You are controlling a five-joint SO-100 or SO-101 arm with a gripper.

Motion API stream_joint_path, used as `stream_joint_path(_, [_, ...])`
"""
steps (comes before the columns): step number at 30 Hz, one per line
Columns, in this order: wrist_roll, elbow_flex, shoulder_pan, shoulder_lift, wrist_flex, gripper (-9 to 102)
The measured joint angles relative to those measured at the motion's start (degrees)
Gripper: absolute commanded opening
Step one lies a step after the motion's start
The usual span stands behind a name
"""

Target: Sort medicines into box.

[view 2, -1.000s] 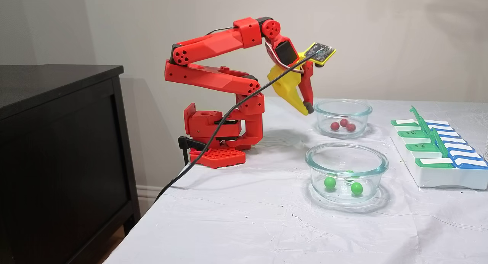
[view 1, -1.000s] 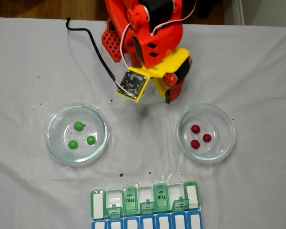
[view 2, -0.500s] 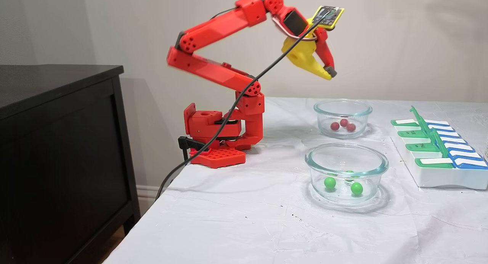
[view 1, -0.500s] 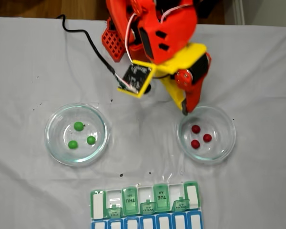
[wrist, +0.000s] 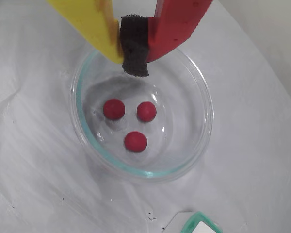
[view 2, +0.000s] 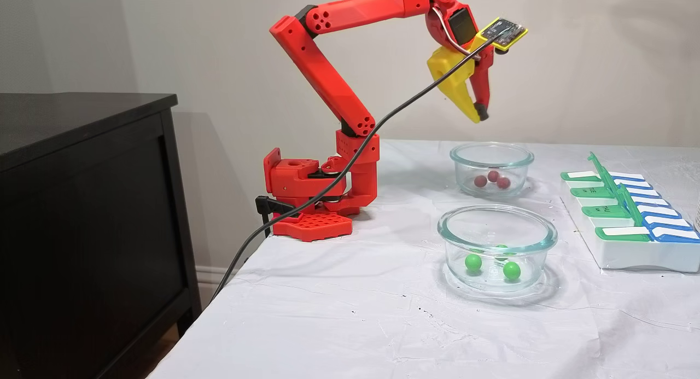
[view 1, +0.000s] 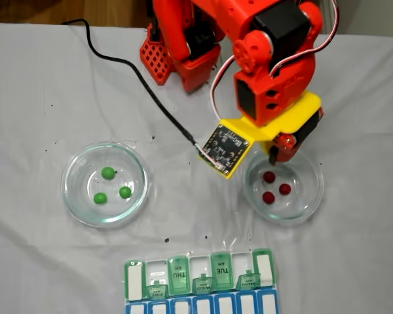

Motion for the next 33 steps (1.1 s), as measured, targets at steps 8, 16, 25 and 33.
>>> stream_joint_path(8, [1.0, 1.3, -2.1, 1.3, 1.3, 3])
stream_joint_path(16, [1.9, 0.2, -0.9, -6.4, 0.1, 8])
stream_joint_path(25, [1.9, -0.2, -0.5, -11.7, -3.3, 9])
stream_joint_path(33, [4.0, -4.7, -0.7, -21.1, -2.4, 13])
